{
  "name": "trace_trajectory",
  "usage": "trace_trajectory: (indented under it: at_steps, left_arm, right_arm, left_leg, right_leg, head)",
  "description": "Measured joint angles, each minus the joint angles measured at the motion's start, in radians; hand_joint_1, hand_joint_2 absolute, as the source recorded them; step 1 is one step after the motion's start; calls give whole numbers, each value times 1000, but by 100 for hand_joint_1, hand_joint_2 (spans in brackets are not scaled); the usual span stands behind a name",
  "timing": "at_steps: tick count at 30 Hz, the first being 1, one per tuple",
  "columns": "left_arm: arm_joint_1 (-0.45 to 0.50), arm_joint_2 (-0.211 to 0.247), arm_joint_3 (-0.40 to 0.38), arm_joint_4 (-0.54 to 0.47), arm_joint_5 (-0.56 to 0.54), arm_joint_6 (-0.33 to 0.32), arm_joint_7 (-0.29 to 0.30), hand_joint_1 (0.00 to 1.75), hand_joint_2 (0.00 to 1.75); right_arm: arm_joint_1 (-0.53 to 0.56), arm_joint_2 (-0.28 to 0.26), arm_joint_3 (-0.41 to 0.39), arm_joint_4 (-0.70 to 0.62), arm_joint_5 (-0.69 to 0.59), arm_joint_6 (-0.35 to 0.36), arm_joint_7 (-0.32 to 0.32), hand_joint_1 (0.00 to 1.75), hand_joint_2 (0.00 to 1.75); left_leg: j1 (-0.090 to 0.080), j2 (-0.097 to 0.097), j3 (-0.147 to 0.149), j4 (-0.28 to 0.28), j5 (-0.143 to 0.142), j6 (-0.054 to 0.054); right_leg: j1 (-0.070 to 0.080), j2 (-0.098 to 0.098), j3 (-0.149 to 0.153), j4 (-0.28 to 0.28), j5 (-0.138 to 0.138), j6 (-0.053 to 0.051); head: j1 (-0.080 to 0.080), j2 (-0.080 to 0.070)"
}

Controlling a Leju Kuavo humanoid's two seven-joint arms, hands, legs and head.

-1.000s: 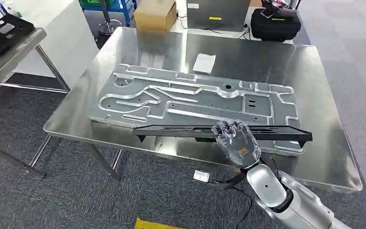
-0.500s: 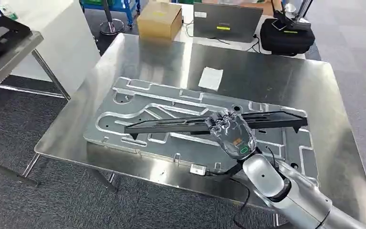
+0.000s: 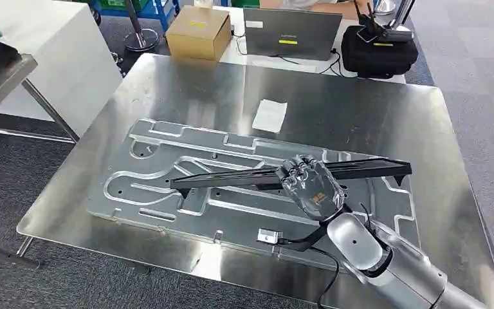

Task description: Take the parts from the cabinet and place them on the table.

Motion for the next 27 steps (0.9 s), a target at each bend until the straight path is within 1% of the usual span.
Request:
trace_trajectory:
  at_steps: [1,2,3,4,5,6,7,8,9,10,11,12,13,14,15,16,17,18,19,20,21,22,23,24,25,26,27]
  left_arm:
    - [1,-1,0,0,0,0,0,0,0]
    - [4,0,0,0,0,0,0,0,0]
    - [6,2,1,0,0,0,1,0,0]
    - [6,2,1,0,0,0,1,0,0]
    - [5,1,1,0,0,0,1,0,0]
    - [4,1,1,0,0,0,0,0,0]
    - [4,1,1,0,0,0,1,0,0]
    - [4,1,1,0,0,0,1,0,0]
    - [4,0,2,0,0,0,1,0,0]
    - [4,0,2,0,0,0,1,0,0]
    - [5,0,2,0,0,0,1,0,0]
    - [6,0,2,0,0,0,1,0,0]
    - [5,0,2,0,0,0,1,0,0]
    - [5,0,2,0,0,0,1,0,0]
    - [5,0,2,0,0,0,1,0,0]
    - [4,0,2,0,0,0,1,0,0]
    - [5,0,2,0,0,-1,1,0,0]
    - [5,0,2,0,0,-2,1,0,0]
    - [5,0,3,0,0,-2,2,0,0]
    - [5,2,3,0,0,-3,2,0,175]
    - [5,2,3,0,0,-5,2,0,175]
    - [5,2,3,0,-2,-6,2,0,175]
    - [4,5,3,0,-4,-7,3,0,175]
    - [4,5,3,0,-7,-9,6,0,175]
    - [5,5,3,0,-6,-10,9,0,175]
    - [8,5,3,0,-3,-10,10,0,175]
    - [10,5,4,0,-3,-11,10,0,0]
  right_arm:
    - [4,0,-5,3,0,-3,-2,175,175]
    - [11,1,-9,5,0,-4,-3,175,175]
    - [19,2,-13,7,0,-8,-3,175,175]
    - [25,2,-17,8,0,-10,-4,175,175]
    - [33,2,-25,9,0,-13,-4,175,175]
    - [35,2,-34,11,0,-21,-4,175,175]
    - [36,2,-41,14,0,-23,-3,175,175]
    - [39,3,-43,16,0,-24,-3,175,175]
    - [47,3,-45,18,0,-25,-4,175,175]
    - [55,3,-47,21,0,-25,-4,175,175]
    - [62,3,-48,24,0,-26,-5,175,175]
    - [66,3,-51,27,0,-27,-6,175,175]
    - [68,3,-56,28,0,-28,-8,175,175]
    - [69,4,-62,29,0,-30,-9,175,175]
    - [69,4,-68,31,0,-31,-12,175,175]
    - [72,9,-72,32,0,-33,-13,175,175]
    - [75,9,-74,34,0,-34,-17,175,175]
    - [80,11,-78,36,0,-34,-23,175,175]
    - [84,13,-85,40,0,-35,-27,0,0]
    - [88,19,-94,42,0,-37,-35,0,0]
    - [89,26,-103,46,0,-43,-44,0,0]
    - [89,35,-110,48,0,-50,-53,0,0]
    - [93,45,-118,52,0,-55,-67,0,0]
    - [102,55,-126,57,0,-58,-81,0,0]
    - [111,63,-133,65,0,-60,-90,0,0]
    - [121,72,-140,71,0,-62,-98,0,0]
    - [125,79,-145,75,0,-64,-100,0,0]
  left_leg:
    - [-6,-1,1,-17,-11,4]
    - [-8,-2,1,-15,13,11]
    - [-9,-3,1,-16,14,15]
    - [-6,-3,6,-29,24,22]
    - [6,1,16,-46,36,24]
    - [5,0,19,-55,41,30]
    - [5,1,18,-55,42,32]
    - [5,2,17,-55,42,32]
    - [5,3,17,-54,41,32]
    - [5,2,17,-54,41,32]
    - [6,2,17,-52,40,30]
    - [8,1,17,-48,37,27]
    - [9,-1,17,-43,33,22]
    - [10,-1,17,-35,27,17]
    - [6,-2,12,-29,21,10]
    - [2,-2,10,-20,17,3]
    - [2,-2,9,-22,18,-2]
    - [5,-2,10,-26,18,-8]
    - [6,-3,13,-28,17,-15]
    - [9,-1,10,-21,7,-20]
    - [10,0,2,8,-13,-23]
    - [10,0,-26,68,-49,-27]
    - [10,0,-66,153,-91,-30]
    - [10,0,-108,241,-126,-33]
    - [10,0,-134,291,-136,-34]
    - [10,0,-137,292,-120,-33]
    - [10,0,-119,247,-85,-31]
  right_leg:
    - [-3,2,-6,1,2,5]
    - [-4,2,-6,1,0,11]
    - [-5,2,-4,-3,2,17]
    - [-1,2,-1,-7,5,24]
    - [-3,0,-2,-2,-7,29]
    - [-1,0,-14,28,-33,34]
    - [-5,0,-49,100,-76,40]
    - [-10,0,-84,179,-112,45]
    - [-14,-1,-119,255,-140,51]
    - [-18,-1,-138,294,-146,55]
    - [-23,-1,-133,284,-128,60]
    - [-29,-2,-101,224,-88,63]
    - [-32,-4,-55,138,-46,65]
    - [-36,-7,-3,44,-9,66]
    - [-33,-7,20,7,-28,63]
    - [-29,-2,14,3,-23,54]
    - [-29,-3,12,6,-25,50]
    - [-25,-3,12,8,-26,43]
    - [-25,-2,13,4,-25,36]
    - [-32,-4,18,-4,-20,28]
    - [-31,-4,19,-6,-20,23]
    - [-31,-4,19,-6,-21,17]
    - [-29,-5,19,-6,-22,16]
    - [-28,-5,19,-5,-22,14]
    - [-26,-6,19,-4,-23,14]
    - [-25,-6,19,-3,-24,13]
    - [-25,-5,19,-1,-24,13]
  head:
    - [-3,0]
    - [-5,0]
    - [-6,0]
    - [-6,0]
    - [-4,0]
    - [1,0]
    - [5,0]
    - [4,0]
    - [4,0]
    - [5,0]
    - [5,0]
    - [4,0]
    - [5,0]
    - [5,0]
    - [5,0]
    - [1,0]
    - [1,0]
    - [1,0]
    - [2,0]
    - [1,0]
    - [-3,0]
    - [-8,0]
    - [-10,0]
    - [-10,0]
    - [-10,0]
    - [-10,0]
    - [-10,0]
